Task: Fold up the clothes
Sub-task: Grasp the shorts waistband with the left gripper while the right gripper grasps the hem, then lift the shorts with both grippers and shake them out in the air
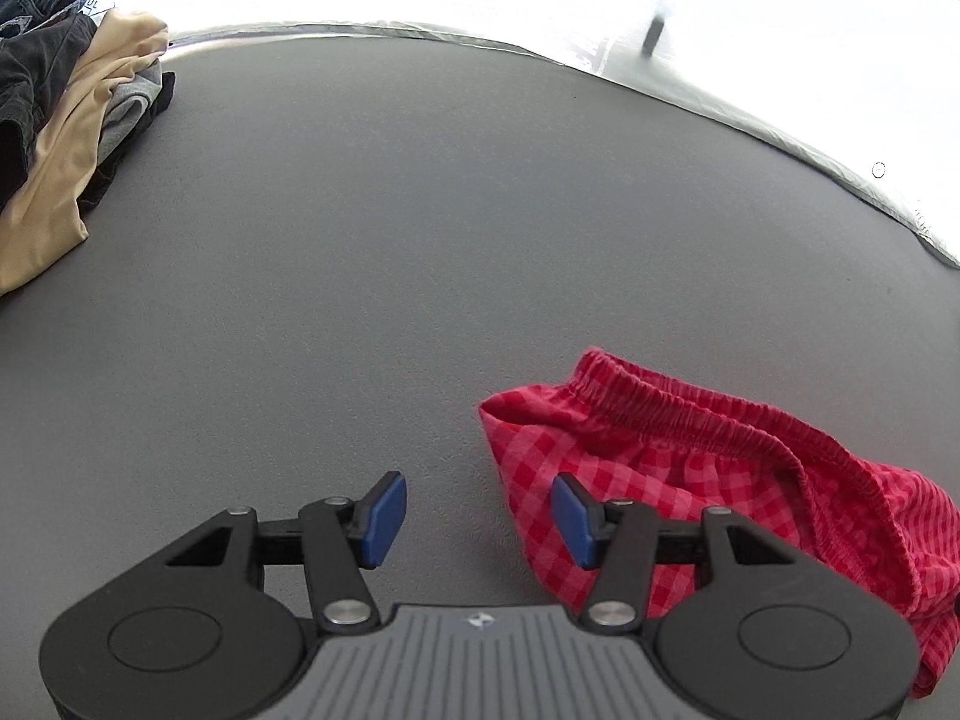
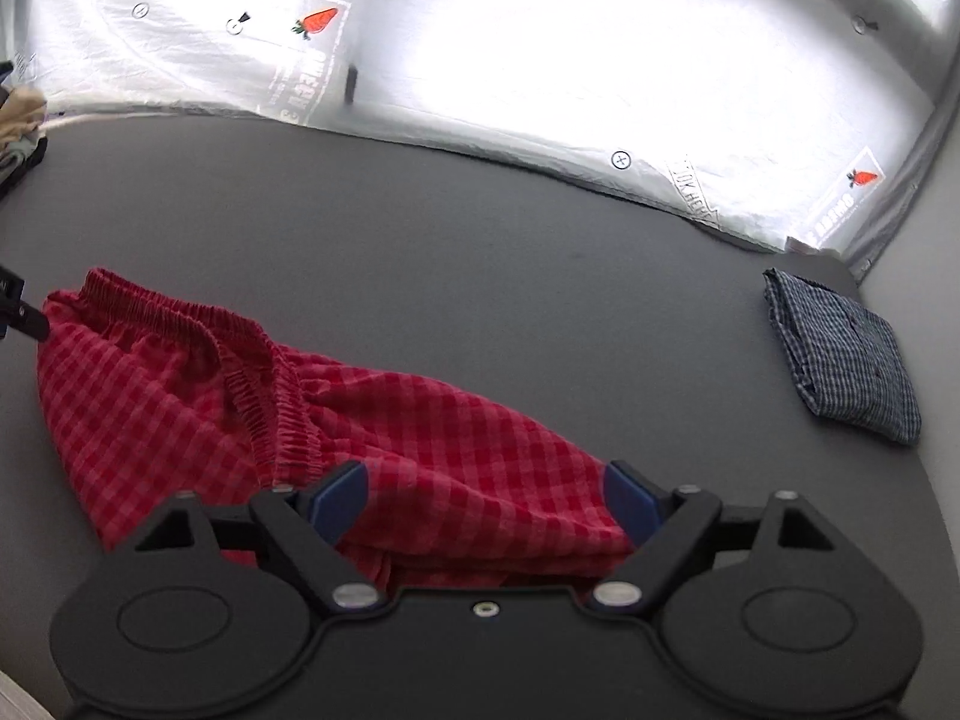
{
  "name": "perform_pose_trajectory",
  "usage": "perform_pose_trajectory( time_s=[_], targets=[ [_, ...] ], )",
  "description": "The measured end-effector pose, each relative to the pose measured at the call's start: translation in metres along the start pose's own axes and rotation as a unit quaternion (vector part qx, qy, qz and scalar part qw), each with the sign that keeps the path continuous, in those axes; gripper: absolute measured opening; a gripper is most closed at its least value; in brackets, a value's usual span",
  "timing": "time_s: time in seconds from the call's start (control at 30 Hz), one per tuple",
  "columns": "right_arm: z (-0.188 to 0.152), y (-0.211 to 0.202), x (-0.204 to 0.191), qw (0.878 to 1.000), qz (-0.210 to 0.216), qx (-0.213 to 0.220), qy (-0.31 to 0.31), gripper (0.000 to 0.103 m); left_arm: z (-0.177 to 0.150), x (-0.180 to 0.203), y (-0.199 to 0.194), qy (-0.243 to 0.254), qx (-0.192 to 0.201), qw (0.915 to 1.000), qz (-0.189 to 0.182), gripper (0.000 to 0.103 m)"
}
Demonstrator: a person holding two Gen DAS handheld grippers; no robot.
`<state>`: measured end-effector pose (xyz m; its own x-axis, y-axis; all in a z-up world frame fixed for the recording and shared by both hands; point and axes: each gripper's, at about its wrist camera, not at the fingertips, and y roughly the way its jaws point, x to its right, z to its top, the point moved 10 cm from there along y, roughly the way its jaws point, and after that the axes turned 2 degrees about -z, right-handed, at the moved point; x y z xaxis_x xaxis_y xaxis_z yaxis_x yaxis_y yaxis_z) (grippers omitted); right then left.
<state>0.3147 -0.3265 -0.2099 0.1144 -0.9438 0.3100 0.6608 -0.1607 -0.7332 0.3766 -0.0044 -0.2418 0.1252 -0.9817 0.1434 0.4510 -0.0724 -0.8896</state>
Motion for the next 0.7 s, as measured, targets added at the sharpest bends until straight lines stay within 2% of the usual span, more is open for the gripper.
perform_pose_trajectory(
  time_s=[0.07,0.13,0.23,0.33,0.4,0.53,0.57,0.6,0.63,0.67,0.7],
  targets=[
    [-0.001,0.008,-0.023,0.994,0.024,0.006,-0.104,0.078,0.007,0.001,0.006,0.0,0.005,1.0,-0.004,0.055],
    [-0.005,0.013,-0.041,0.984,0.06,0.006,-0.165,0.074,0.015,0.007,0.016,0.005,0.008,0.9998,-0.017,0.055],
    [-0.005,0.02,-0.05,0.977,0.093,-0.001,-0.19,0.069,0.02,0.023,0.034,0.042,-0.007,0.9986,-0.032,0.055],
    [-0.005,0.025,-0.056,0.973,0.104,0.004,-0.204,0.067,0.019,0.041,0.049,0.078,-0.035,0.994,-0.068,0.055],
    [-0.005,0.027,-0.06,0.972,0.111,0.008,-0.207,0.062,0.019,0.048,0.055,0.094,-0.042,0.9919,-0.074,0.055],
    [-0.001,0.03,-0.066,0.972,0.113,0.019,-0.207,0.049,0.025,0.055,0.057,0.11,-0.033,0.9907,-0.074,0.053],
    [0.002,0.031,-0.065,0.974,0.113,0.022,-0.195,0.036,0.027,0.055,0.058,0.104,-0.028,0.9912,-0.076,0.052],
    [0.004,0.031,-0.064,0.976,0.113,0.025,-0.184,0.026,0.029,0.057,0.058,0.099,-0.021,0.9917,-0.079,0.044],
    [0.009,0.031,-0.06,0.98,0.11,0.03,-0.165,0.009,0.031,0.058,0.056,0.095,-0.012,0.9922,-0.079,0.034],
    [0.015,0.029,-0.053,0.984,0.102,0.038,-0.139,0.008,0.033,0.059,0.054,0.092,-0.002,0.9929,-0.076,0.011],
    [0.021,0.025,-0.045,0.987,0.097,0.049,-0.116,0.007,0.036,0.061,0.05,0.088,0.009,0.9931,-0.077,0.006]
  ],
)
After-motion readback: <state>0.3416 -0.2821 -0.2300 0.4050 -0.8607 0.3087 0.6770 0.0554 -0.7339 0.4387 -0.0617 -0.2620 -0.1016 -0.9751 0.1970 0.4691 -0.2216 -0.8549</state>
